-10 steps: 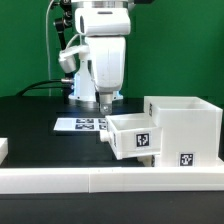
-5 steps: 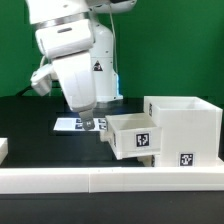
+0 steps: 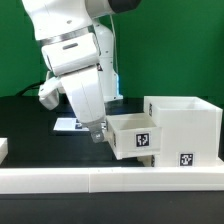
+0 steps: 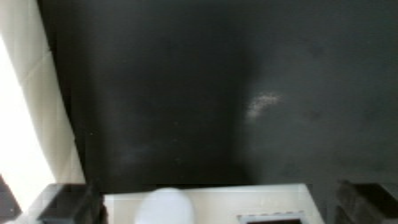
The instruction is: Assemble drawer
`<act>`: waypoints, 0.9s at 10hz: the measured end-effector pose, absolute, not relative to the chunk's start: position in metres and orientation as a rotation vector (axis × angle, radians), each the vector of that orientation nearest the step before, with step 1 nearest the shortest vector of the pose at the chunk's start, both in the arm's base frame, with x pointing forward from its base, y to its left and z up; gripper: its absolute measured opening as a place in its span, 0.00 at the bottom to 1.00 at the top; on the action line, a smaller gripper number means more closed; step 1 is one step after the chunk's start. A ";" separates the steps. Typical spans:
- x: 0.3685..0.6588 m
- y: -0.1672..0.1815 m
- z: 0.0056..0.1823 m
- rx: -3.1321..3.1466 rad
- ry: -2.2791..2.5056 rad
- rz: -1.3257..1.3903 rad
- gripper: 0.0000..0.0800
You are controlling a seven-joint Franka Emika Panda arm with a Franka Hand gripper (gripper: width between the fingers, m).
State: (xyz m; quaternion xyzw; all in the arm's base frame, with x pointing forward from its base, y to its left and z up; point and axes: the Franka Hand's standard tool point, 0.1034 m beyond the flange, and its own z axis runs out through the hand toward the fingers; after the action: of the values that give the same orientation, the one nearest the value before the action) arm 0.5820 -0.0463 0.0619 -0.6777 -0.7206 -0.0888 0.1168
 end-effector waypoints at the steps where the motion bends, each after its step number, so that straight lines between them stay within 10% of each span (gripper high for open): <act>1: 0.582 -0.047 0.061 -1.985 -2.107 -0.260 0.81; 9: 0.585 -0.017 0.060 -2.036 -2.021 -0.260 0.81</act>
Offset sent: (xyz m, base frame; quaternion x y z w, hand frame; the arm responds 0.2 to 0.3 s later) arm -0.0015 0.0242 -0.0033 0.0045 0.0357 0.0609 0.9975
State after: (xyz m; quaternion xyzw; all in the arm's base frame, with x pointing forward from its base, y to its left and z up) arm 0.5852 -0.0173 0.0602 -0.7009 -0.6956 -0.0894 0.1299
